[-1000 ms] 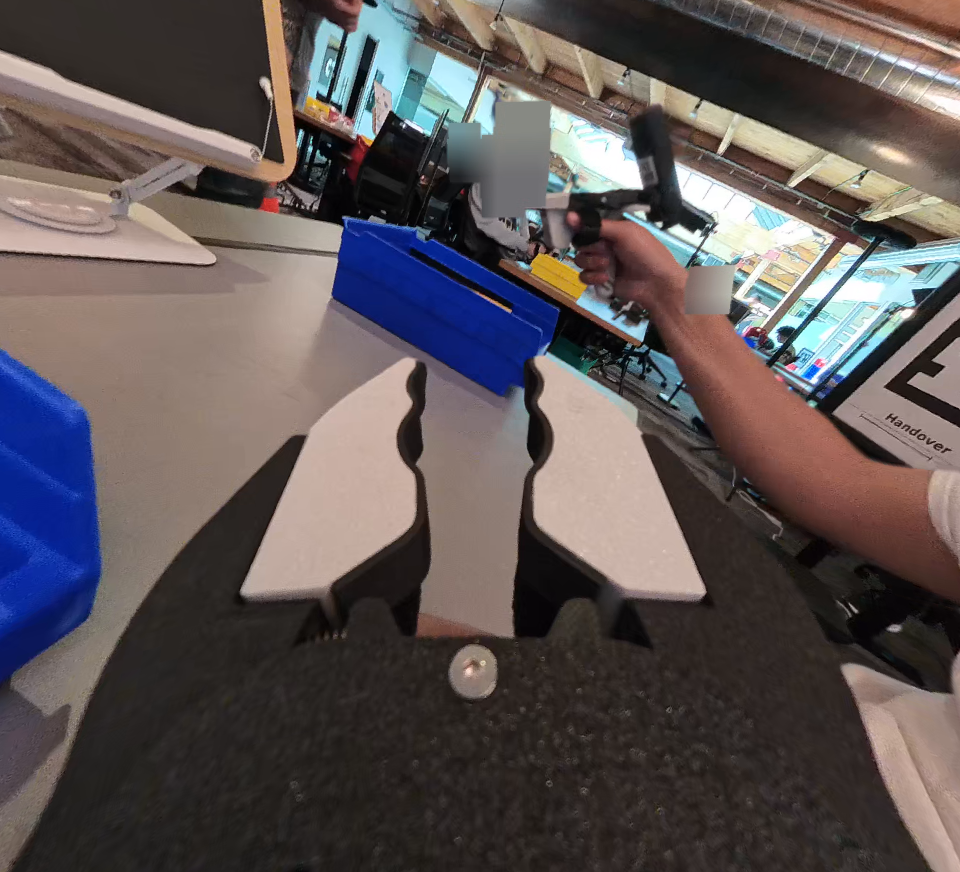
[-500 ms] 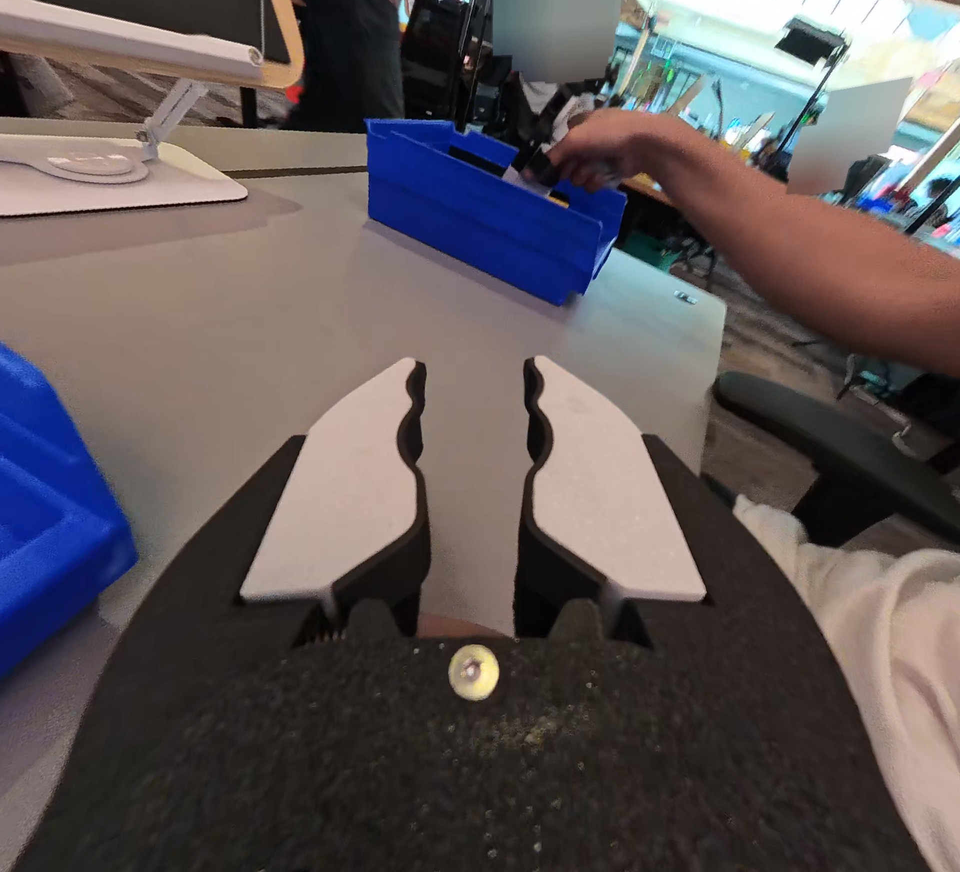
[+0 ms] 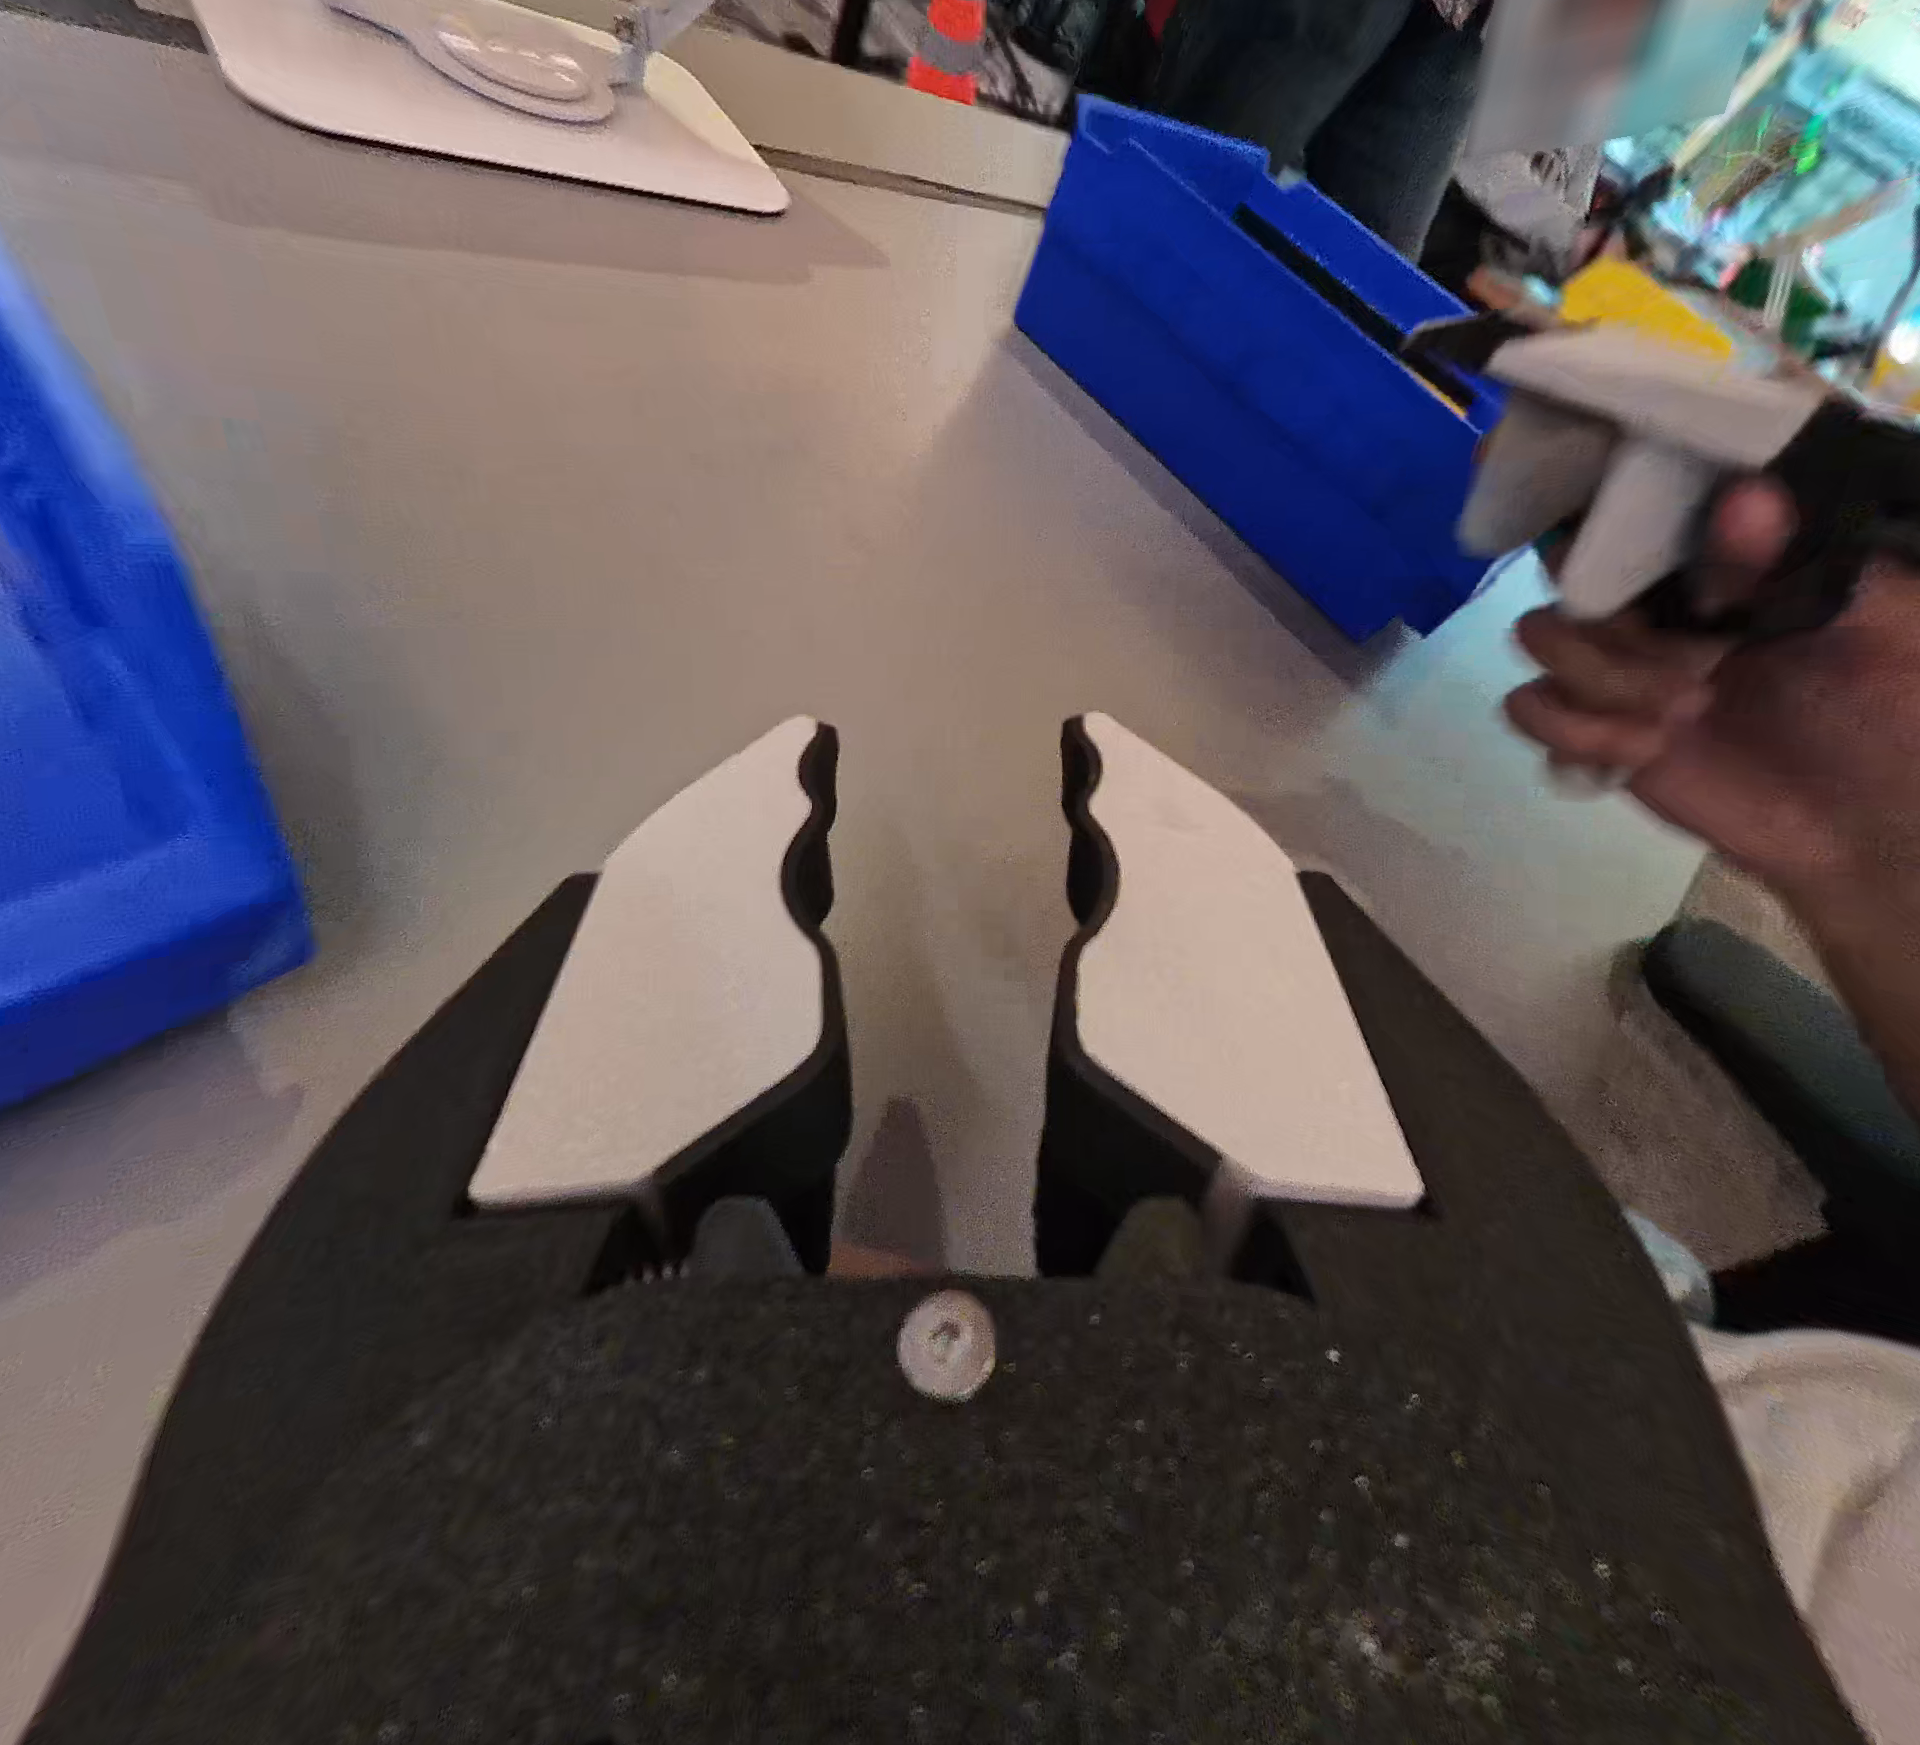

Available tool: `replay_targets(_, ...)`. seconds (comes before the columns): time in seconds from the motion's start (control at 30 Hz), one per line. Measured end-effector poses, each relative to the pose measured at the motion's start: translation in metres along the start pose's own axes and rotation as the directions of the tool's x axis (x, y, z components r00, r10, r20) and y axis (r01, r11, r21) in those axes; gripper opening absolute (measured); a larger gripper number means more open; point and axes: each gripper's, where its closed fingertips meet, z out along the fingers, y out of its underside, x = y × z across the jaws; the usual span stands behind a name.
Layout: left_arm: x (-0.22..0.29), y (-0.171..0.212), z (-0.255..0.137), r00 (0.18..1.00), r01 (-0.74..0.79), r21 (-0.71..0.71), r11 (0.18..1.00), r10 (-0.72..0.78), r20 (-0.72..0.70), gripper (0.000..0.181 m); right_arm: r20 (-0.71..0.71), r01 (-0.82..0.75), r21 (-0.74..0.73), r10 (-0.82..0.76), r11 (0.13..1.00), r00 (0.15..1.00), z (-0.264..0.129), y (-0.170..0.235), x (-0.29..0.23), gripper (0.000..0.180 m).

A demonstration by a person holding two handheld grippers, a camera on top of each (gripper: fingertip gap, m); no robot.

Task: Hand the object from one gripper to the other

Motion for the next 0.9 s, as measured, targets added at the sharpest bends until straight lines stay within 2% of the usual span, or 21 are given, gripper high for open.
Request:
replay_targets(0.03,0.002,0.0,0.002,0.999,-0.049,-0.024,0.998,0.049,-0.012,0.043,0.001,0.023,0.01,-0.023,1.0,1.0,0.012,0.017,-0.007,0.034)
replay_targets(0.1,-0.004,0.003,0.001,0.989,-0.151,-0.05,0.987,0.151,-0.008,0.047,0.036,0.047,-0.097,-0.044,0.994,0.998,0.025,0.04,-0.021,0.036)
replay_targets(0.13,-0.007,0.003,-0.002,0.982,-0.191,-0.044,0.981,0.191,-0.009,0.047,0.092,0.105,-0.104,-0.096,0.989,0.991,0.029,0.038,-0.03,0.036)
replay_targets(0.23,-0.005,-0.006,-0.019,0.952,-0.3,0.011,0.954,0.3,-0.057,0.049,0.079,0.221,-0.095,-0.214,0.971,0.974,0.042,0.034,-0.021,0.035)
replay_targets(0.37,0.003,-0.058,-0.071,0.918,-0.306,0.122,0.944,0.327,-0.226,0.041,0.144,0.151,-0.164,-0.128,0.975,0.981,0.042,0.046,-0.019,0.035)
replay_targets(0.4,0.0,-0.066,-0.084,0.895,-0.322,0.091,0.942,0.335,-0.294,0.043,0.145,0.179,-0.161,-0.156,0.97,0.977,0.04,0.043,-0.018,0.035)
replay_targets(0.47,-0.028,-0.068,-0.095,0.86,-0.428,-0.106,0.898,0.368,-0.354,0.042,0.104,0.249,-0.123,-0.237,0.961,0.966,0.035,0.036,-0.01,0.034)
replay_targets(0.53,-0.084,-0.067,-0.088,0.84,-0.541,-0.348,0.766,0.471,-0.269,0.053,0.069,0.26,-0.112,-0.253,0.959,0.965,0.032,0.035,-0.001,0.032)
replay_targets(0.6,-0.138,-0.064,-0.075,0.776,-0.598,-0.562,0.571,0.59,-0.226,0.063,0.076,0.195,-0.119,-0.187,0.973,0.979,0.029,0.038,0.0,0.032)
replay_targets(0.67,-0.18,-0.053,-0.063,0.726,-0.585,-0.718,0.377,0.638,-0.257,0.065,0.098,0.135,-0.147,-0.121,0.98,0.988,0.021,0.045,-0.005,0.033)
replay_targets(0.77,-0.219,-0.031,-0.051,0.706,-0.499,-0.855,0.144,0.64,-0.305,0.065,0.064,0.17,-0.15,-0.162,0.974,0.985,0.0,0.051,-0.009,0.032)
replay_targets(0.83,-0.223,-0.019,-0.043,0.7,-0.489,-0.868,0.079,0.63,-0.337,0.064,0.027,0.179,-0.129,-0.177,0.975,0.984,-0.017,0.051,-0.009,0.032)
replay_targets(0.9,-0.225,-0.012,-0.037,0.714,-0.455,-0.888,0.063,0.622,-0.322,0.063,0.021,0.149,-0.079,-0.148,0.986,0.989,-0.028,0.043,-0.014,0.032)
